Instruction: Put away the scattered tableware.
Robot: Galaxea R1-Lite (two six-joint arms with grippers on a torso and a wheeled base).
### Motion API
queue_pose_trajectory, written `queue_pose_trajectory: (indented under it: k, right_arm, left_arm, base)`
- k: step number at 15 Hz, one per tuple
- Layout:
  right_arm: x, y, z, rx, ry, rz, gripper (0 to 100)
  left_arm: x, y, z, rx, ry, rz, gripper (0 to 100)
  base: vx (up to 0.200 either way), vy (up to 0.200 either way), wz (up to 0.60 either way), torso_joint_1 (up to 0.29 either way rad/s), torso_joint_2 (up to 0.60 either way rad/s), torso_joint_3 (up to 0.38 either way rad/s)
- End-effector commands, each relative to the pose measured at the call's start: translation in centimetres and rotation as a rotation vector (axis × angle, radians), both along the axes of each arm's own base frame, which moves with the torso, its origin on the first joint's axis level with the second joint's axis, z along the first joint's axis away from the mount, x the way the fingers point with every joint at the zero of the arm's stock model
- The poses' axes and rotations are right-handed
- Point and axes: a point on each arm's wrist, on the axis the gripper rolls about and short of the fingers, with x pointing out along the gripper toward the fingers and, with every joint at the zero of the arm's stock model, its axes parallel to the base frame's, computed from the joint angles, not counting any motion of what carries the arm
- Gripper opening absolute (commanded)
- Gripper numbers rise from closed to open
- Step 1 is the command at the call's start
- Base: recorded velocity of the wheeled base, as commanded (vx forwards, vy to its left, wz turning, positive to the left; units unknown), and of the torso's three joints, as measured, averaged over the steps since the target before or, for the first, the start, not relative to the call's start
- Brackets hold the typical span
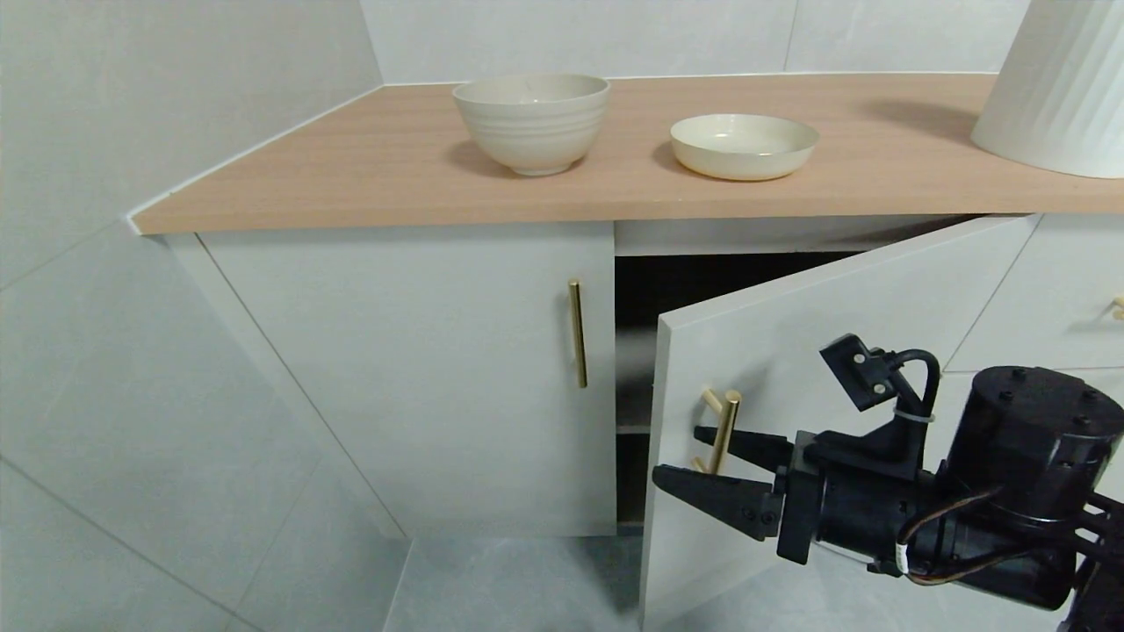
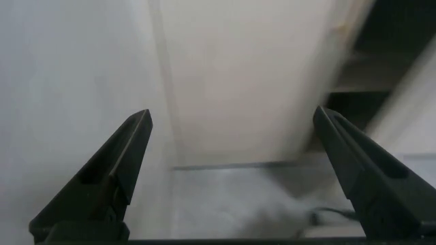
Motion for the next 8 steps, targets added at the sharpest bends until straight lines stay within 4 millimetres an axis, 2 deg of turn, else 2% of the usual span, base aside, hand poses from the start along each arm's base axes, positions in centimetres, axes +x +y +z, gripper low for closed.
queue_pose_trajectory:
  k: [1, 3, 4, 6, 8]
  right_arm:
    - [-0.2, 0.0, -0.3, -0.007, 0.012, 0.012, 100]
    - [-0.2, 0.0, -0.2, -0.005, 0.009, 0.012, 100]
    - [-0.3, 0.0, -0.1, -0.005, 0.008, 0.012, 100]
    - [-0.2, 0.0, -0.2, -0.007, 0.01, 0.01, 100]
    - [-0.2, 0.0, -0.2, -0.008, 0.011, 0.01, 100]
  left_arm:
    - [4.1, -0.4, 7.0, -0.025, 0.209, -0.178, 100]
    - [9.6, -0.8, 9.9, -0.045, 0.344, -0.271, 100]
    - [13.5, -1.1, 10.6, -0.052, 0.413, -0.289, 100]
    - [19.3, -3.2, 9.8, -0.08, 0.455, -0.392, 100]
    - [22.6, -6.4, 8.3, -0.163, 0.461, -0.495, 100]
  base:
    - [0.0, 0.0, 0.0, 0.0, 0.0, 0.0]
    - [0.0, 0.0, 0.0, 0.0, 0.0, 0.0]
    - [0.0, 0.0, 0.0, 0.0, 0.0, 0.0]
    - [0.0, 0.0, 0.0, 0.0, 0.0, 0.0]
    - [0.0, 0.0, 0.0, 0.0, 0.0, 0.0]
